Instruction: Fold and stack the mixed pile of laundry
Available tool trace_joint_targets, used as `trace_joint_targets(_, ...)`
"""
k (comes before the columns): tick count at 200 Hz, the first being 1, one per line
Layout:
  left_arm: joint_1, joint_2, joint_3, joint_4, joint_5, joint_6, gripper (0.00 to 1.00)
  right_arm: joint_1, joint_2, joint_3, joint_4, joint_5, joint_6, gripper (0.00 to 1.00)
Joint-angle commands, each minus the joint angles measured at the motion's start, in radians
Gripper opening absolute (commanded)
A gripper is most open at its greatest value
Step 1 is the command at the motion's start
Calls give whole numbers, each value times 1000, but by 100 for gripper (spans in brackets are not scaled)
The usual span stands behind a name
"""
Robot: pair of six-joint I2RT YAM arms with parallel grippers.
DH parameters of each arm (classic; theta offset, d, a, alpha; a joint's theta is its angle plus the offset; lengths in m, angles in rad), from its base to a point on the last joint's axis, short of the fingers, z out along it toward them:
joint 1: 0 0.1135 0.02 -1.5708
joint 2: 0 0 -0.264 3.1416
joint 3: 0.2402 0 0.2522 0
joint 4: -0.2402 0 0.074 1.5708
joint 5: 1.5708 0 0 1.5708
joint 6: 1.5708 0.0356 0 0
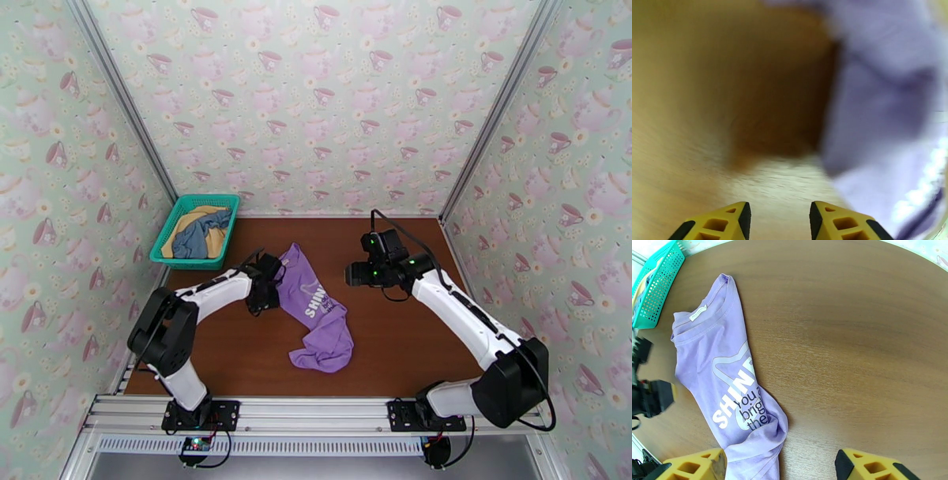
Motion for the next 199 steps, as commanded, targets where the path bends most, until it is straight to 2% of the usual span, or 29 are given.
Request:
trace_joint_targets(1,-5,10,-12,199,91,-21,45,-4,-2,3,-24,-11,19,77)
trace_joint_targets(53,-5,-6,-61,365,96,-52,46,-4,-1,4,-27,-16,21,77)
trace_joint_targets(94,3,19,-60,365,71,-42,47,-5,11,2,-15,-30,26,77)
trace_joint_targets(101,3,28,-58,369,66,-42,40,-4,13,1,-14,-32,26,77)
trace_joint_targets(122,1,21,-61,377,57,-48,1,-5,10,1,-18,-30,26,77)
trace_joint_targets(132,-3,-6,-62,366,39,-50,0,-6,7,0,-20,-27,25,77)
trace_joint_targets(161,-12,-148,6,195,-42,-12,0,-5,8,0,-7,-52,25,77)
trace_joint_targets(183,-7,-247,186,-16,-115,59,0,19,65,-1,45,-125,37,76)
trace_joint_targets(199,4,-269,349,-143,-121,113,0,74,146,8,98,-164,65,75)
